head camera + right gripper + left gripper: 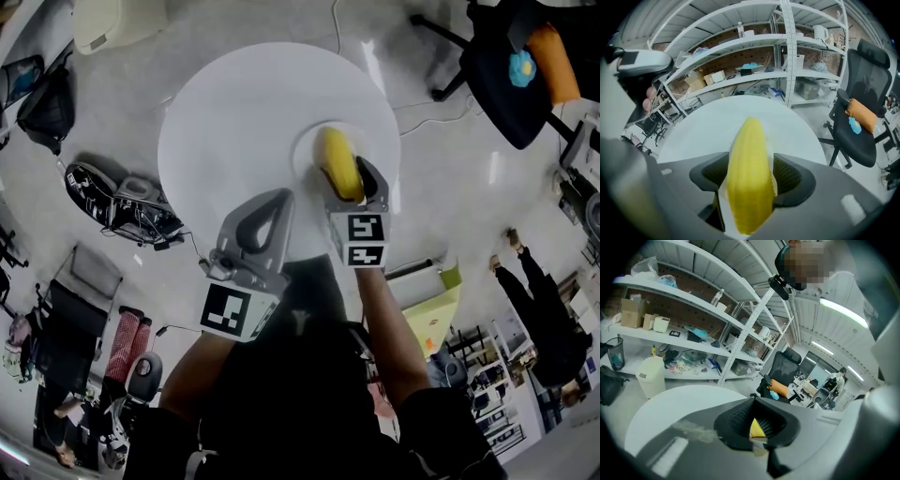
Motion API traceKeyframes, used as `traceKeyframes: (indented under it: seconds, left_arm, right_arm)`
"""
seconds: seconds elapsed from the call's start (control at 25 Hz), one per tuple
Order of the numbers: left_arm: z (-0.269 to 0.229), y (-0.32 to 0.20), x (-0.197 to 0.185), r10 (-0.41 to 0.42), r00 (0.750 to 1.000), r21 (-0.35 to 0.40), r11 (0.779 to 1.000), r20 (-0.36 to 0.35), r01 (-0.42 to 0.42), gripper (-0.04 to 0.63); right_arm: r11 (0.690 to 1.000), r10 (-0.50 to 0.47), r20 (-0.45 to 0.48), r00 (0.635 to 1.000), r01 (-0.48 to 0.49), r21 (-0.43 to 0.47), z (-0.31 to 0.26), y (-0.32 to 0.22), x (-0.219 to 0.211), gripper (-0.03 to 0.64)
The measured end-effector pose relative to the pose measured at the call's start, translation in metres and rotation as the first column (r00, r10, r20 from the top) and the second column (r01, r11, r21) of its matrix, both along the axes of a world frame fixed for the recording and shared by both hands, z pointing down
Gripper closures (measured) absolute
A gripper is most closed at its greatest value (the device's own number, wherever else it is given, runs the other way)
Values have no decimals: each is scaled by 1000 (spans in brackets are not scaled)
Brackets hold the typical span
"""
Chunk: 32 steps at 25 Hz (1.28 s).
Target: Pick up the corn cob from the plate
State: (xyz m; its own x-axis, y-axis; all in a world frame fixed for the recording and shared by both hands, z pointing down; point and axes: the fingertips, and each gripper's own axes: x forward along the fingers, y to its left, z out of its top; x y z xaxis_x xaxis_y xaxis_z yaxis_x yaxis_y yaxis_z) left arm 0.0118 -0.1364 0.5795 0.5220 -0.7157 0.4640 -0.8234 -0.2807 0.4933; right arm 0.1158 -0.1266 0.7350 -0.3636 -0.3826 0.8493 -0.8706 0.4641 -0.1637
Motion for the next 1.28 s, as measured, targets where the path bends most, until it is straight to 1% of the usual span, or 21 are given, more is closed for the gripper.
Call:
traceKeyframes:
  seconds: [0.12,0.2,0.4,0.72,0.88,1.28]
  left_arm:
    - [1,2,-1,0,1000,-5,1000,1,0,591]
    - [2,3,-2,-6,1000,-6,1000,-3,6,591]
    - [3,7,-8,-24,1000,-14,1000,-9,24,591]
    - [2,10,-11,-30,999,-4,1000,-10,30,591]
    - [0,15,-13,-35,999,-5,999,-7,35,591]
    - [-6,25,-20,-43,999,9,999,-5,43,591]
  right_arm:
    - [1000,1,-16,1000,-1,-4,5,1,2,311]
    - [1000,7,-33,999,-6,3,5,0,3,336]
    - [1000,-5,-68,998,6,22,7,0,3,360]
    - [999,7,-69,998,-5,35,7,-1,4,365]
    - [1000,11,-69,998,-10,15,7,1,6,367]
    - [999,47,-33,998,-46,24,1,3,2,370]
